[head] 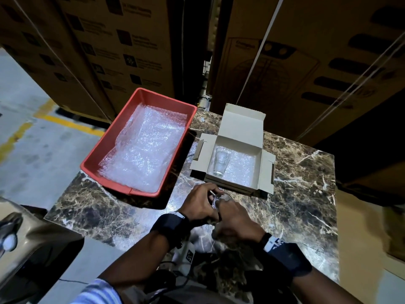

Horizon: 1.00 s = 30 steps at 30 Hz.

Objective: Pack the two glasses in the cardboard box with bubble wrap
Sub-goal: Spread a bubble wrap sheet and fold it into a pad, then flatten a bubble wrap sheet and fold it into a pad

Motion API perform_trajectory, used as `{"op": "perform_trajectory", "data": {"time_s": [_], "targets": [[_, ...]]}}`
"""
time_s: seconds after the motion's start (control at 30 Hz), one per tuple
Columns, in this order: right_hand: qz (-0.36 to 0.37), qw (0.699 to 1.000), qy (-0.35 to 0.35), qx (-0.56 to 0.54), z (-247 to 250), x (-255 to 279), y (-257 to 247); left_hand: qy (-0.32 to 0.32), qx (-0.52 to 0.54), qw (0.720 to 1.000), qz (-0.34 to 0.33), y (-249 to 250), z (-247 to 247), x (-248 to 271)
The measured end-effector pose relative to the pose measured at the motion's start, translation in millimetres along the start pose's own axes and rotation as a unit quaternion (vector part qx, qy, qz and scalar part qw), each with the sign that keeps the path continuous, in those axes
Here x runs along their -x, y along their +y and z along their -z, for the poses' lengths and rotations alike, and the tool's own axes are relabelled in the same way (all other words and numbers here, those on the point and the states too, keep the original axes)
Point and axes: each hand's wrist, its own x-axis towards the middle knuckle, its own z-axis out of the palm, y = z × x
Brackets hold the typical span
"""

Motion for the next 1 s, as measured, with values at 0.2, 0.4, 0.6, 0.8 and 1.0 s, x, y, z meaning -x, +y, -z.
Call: {"op": "perform_trajectory", "data": {"time_s": [0.2, 0.4, 0.6, 0.8, 1.0], "targets": [[0.061, 0.996, -0.034, -0.057, 28.6, 11.8, 31.6, -0.005, 0.005, 1.0, -0.003, -0.4, -2.9, 5.2], [0.1, 0.987, 0.059, -0.112, 43.7, 27.0, 40.6, 0.001, -0.027, 0.999, -0.037, 4.0, -3.4, 11.2], [0.101, 0.985, 0.083, -0.114, 65.6, 23.1, 35.1, 0.009, -0.058, 0.997, -0.055, 27.9, 27.2, 16.6], [0.144, 0.974, 0.106, -0.137, 93.6, 1.6, 2.1, 0.086, -0.086, 0.989, -0.084, 66.1, 89.3, 9.9], [0.206, 0.954, 0.142, -0.166, 120.9, -42.6, -56.8, 0.152, -0.143, 0.975, -0.073, 65.9, 168.8, 0.2]]}}
